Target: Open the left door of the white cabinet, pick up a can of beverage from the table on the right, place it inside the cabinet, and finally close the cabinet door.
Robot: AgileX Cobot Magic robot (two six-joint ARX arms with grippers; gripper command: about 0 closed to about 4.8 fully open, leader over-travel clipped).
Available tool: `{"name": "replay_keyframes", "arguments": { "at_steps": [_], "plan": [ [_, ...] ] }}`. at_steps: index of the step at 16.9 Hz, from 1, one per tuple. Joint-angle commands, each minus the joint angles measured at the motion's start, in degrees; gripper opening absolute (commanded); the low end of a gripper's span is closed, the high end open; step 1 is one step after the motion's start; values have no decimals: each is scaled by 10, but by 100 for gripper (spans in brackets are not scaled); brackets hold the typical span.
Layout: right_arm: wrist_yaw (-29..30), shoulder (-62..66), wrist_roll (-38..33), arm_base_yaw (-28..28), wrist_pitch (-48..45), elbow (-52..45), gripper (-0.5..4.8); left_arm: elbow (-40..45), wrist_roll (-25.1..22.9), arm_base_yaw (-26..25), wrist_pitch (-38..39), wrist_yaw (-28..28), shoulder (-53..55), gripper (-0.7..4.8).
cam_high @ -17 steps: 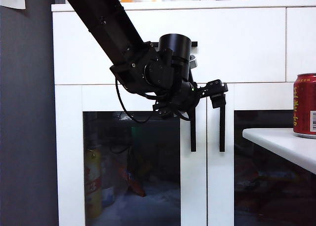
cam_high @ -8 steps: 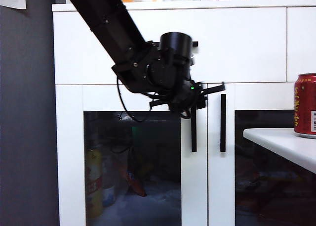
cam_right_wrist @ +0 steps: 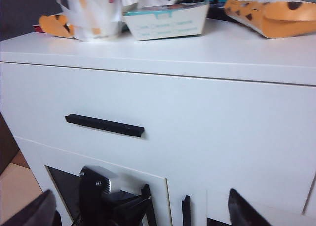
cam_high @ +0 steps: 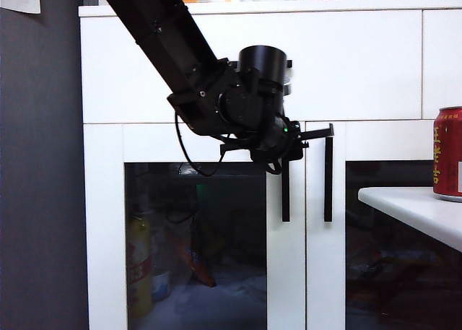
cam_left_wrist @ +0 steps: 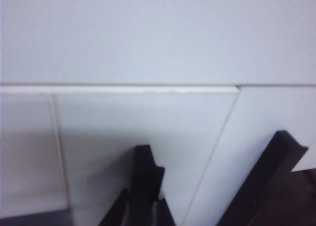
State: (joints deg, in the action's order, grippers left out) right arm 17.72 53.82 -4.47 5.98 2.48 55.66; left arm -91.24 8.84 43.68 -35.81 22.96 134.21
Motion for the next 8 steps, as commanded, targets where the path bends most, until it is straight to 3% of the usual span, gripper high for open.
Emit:
{"name": "replay_keyframes", "arguments": {
  "at_steps": [1,6,8],
  "plan": [
    [0,-2,0,0,-9,2,471,-6,-7,13,-20,55,-3,-5],
    [0,-2,0,0,-5,1,471,-5,-9,14,-5,140,-2,-5],
    [2,-2,0,0,-5,2,471,-5,-9,14,-6,145,-2,-5]
  ]
}}
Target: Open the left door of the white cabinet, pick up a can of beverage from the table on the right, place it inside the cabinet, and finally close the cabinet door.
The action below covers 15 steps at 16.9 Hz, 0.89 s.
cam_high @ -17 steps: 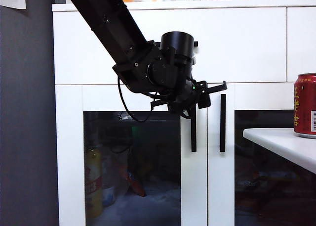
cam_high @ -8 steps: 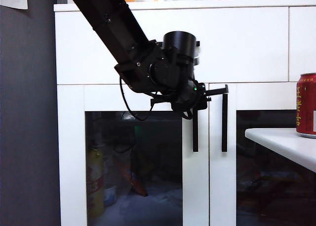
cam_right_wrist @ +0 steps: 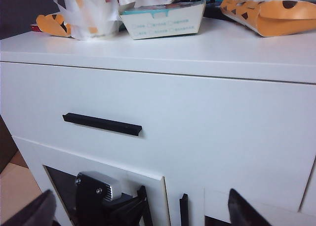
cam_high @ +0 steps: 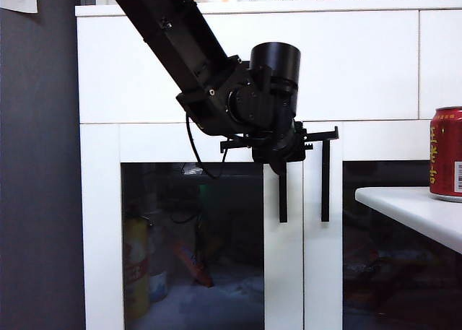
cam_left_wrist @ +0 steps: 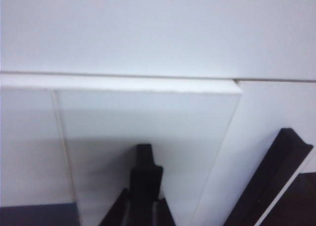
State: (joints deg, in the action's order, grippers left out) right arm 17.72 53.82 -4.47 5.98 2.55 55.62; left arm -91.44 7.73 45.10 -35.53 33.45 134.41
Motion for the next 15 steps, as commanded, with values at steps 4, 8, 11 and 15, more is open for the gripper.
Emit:
{"name": "replay_keyframes", "arguments": {
  "at_steps": [4,8,11,15],
  "plan": [
    [3,-1,0,1,3,2,471,-4,20,-9,-11,37,4,-4],
    [4,0,0,3,1,-12,471,-3,19,-7,3,38,5,-5],
    [4,3,0,3,-3,-12,471,-3,19,-5,3,38,5,-4],
    [4,28,0,3,-51,-12,471,-3,19,-5,3,38,5,-4]
  ]
}}
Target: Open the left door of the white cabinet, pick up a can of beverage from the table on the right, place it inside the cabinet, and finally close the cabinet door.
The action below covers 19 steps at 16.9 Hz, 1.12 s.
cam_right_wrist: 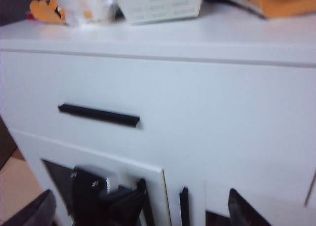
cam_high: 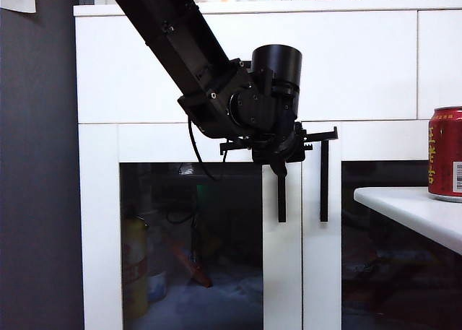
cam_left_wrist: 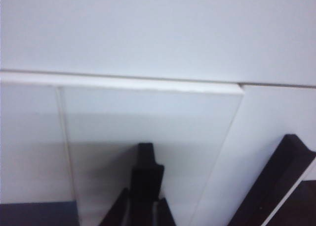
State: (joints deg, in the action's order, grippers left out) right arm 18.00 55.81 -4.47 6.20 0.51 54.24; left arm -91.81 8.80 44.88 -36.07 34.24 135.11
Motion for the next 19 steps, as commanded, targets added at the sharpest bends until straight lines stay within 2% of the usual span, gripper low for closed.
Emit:
{"name": "replay_keyframes", "arguments": {
  "at_steps": [1,6,15,17,19],
  "plan": [
    [1,12,0,1,-37,2,471,0,9,-2,9,30,-2,-5],
    [1,33,0,7,-31,2,471,1,9,1,32,30,-2,-5],
    [2,87,1,15,-44,2,471,112,9,10,-160,31,-3,-5],
    [5,118,2,15,-61,2,471,138,8,14,-176,31,-10,-5],
    [38,159,2,15,-86,2,471,173,9,17,-172,31,-36,-5]
  ]
}}
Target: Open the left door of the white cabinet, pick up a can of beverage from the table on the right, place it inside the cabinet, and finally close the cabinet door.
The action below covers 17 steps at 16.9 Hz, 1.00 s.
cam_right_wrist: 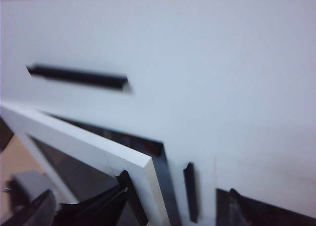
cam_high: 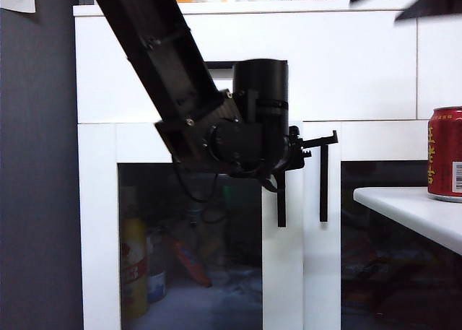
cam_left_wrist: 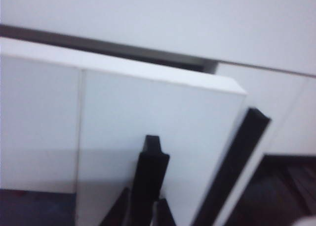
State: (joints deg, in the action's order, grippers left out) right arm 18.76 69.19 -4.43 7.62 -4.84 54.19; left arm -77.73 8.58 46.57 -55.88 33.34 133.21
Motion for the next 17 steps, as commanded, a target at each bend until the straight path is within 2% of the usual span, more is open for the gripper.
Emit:
{"name": "replay_keyframes", "arguments": {
  "at_steps": [1,5,8,15,17],
  "plan": [
    [33,39,2,1,-40,2,471,43,11,3,31,40,-26,-5],
    [42,73,2,1,-68,3,471,97,11,10,23,40,-79,-5],
    [40,63,2,0,-65,3,472,98,11,10,-21,39,-81,-5],
    [24,2,3,-8,-65,3,471,97,11,10,-11,24,-80,-5],
    [21,2,26,-9,-65,3,471,96,11,10,-9,24,-80,-5]
  ]
}}
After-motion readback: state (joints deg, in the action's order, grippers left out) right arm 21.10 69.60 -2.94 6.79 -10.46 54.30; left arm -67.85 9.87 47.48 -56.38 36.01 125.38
